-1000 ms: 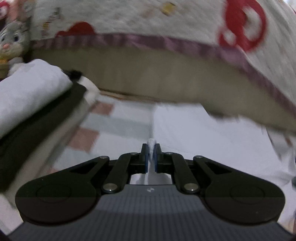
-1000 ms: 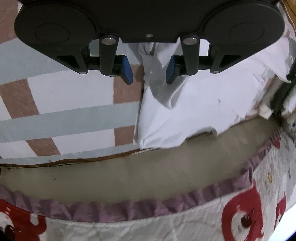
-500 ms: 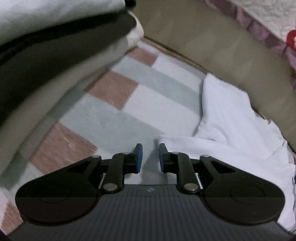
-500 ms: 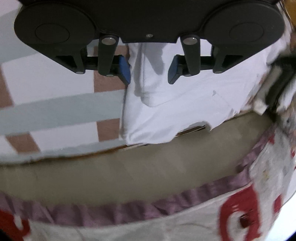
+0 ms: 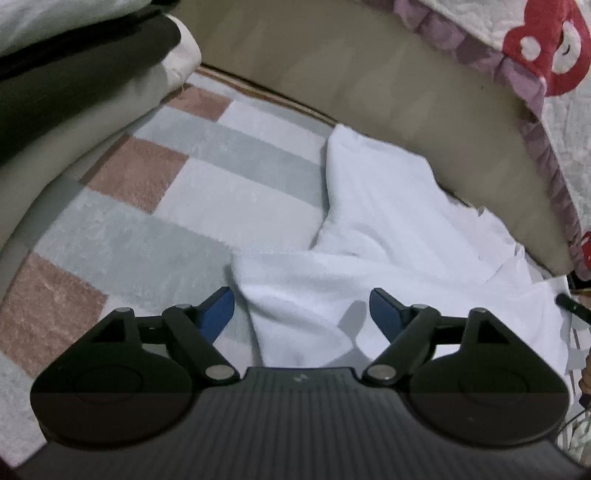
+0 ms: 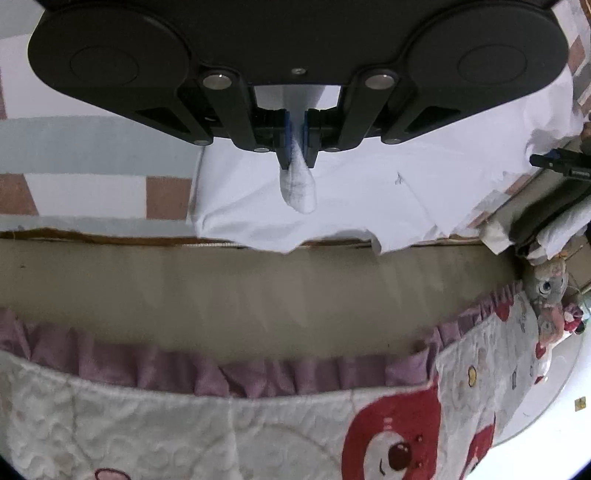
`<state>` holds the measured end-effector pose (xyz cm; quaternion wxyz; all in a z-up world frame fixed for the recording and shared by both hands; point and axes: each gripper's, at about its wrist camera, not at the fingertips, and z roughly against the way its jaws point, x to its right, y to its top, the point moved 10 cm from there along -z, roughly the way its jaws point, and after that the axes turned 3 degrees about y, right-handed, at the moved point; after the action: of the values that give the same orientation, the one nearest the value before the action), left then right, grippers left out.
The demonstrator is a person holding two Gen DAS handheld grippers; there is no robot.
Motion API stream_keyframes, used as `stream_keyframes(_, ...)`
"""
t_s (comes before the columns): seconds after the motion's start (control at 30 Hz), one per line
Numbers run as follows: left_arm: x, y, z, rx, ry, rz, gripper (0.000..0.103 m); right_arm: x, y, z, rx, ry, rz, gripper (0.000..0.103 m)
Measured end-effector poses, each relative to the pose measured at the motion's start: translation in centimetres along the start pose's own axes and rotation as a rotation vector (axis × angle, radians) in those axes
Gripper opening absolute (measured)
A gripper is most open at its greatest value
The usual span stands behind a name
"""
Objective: Fold clothes
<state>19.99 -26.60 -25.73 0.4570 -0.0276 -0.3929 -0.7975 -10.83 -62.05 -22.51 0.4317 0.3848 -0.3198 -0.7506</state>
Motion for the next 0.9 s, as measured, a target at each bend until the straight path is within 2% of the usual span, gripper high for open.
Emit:
stream_keyframes(0.03, 0.2, 0.3, 0.3, 0.019, -0.012, -0.003, 0.024, 0.2, 0.0, 0.1, -0.003, 0.004, -0.012, 0.008)
stream_keyframes(0.07, 0.4, 0.5, 0.7, 0.038, -0.024, -0.006, 0.006, 0.5, -0.3, -0.1, -0.017, 0.008, -0.036, 0.009)
stream_keyframes(0.2, 1.3, 1.6, 2.1, 0.115, -0.071, -0.017, 0.006, 2.0, -1.9, -1.4, -0.089, 0.024, -0.158, 0.015)
stream_keyframes(0.27, 1.8, 2.2, 2.9, 0.153, -0.095, -0.023, 0.006, 2.5, -2.6, -3.1, -0.148, 0.074, -0.278, 0.028)
stream_keyframes(0.37, 2.5, 3.0, 4.0, 0.211, -0.131, -0.032, 0.006, 2.8, -2.6, -4.3, -0.155, 0.073, -0.312, 0.032)
stream_keyframes(0.4, 2.4, 2.9, 3.9, 0.213, -0.115, -0.045, 0.006, 2.6, -2.5, -4.1, -0.146, 0.068, -0.290, 0.030)
stream_keyframes(0.43, 2.2, 2.7, 3.4, 0.201, -0.089, -0.058, 0.006, 2.5, -2.5, -3.9, -0.136, 0.063, -0.268, 0.013)
stream_keyframes(0.5, 1.7, 1.9, 2.0, 0.147, -0.062, -0.049, 0.007, 2.1, -2.3, -3.4, -0.121, 0.042, -0.191, 0.009)
stream_keyframes(0.57, 1.1, 1.3, 0.7, 0.097, -0.038, -0.025, 0.009, 1.6, -1.0, -2.1, -0.050, 0.052, -0.163, 0.009)
stream_keyframes(0.63, 0.4, 0.6, -0.1, 0.064, 0.003, -0.024, 0.014, 1.1, 0.8, -0.5, 0.043, 0.070, -0.146, 0.009)
stream_keyframes(0.7, -0.2, 0.2, -0.5, 0.044, 0.052, -0.028, 0.029, 1.0, 2.0, 0.8, 0.109, 0.060, -0.133, 0.008)
stream_keyframes(0.73, -0.5, 0.2, -0.6, 0.042, 0.072, -0.026, 0.041, 1.2, 2.3, 1.1, 0.122, 0.042, -0.119, 0.008)
stream_keyframes(0.8, -1.0, 0.2, -0.8, 0.040, 0.102, -0.017, 0.048, 2.1, 1.8, 0.6, 0.087, -0.011, -0.096, 0.008)
stream_keyframes(0.87, -1.2, 0.2, -1.0, 0.026, 0.089, 0.010, 0.056, 3.5, 0.5, -0.3, 0.030, -0.045, -0.126, 0.008)
stream_keyframes(0.9, -1.3, 0.3, -1.3, 0.020, 0.072, 0.026, 0.057, 3.8, 0.1, -0.6, 0.012, -0.050, -0.139, 0.008)
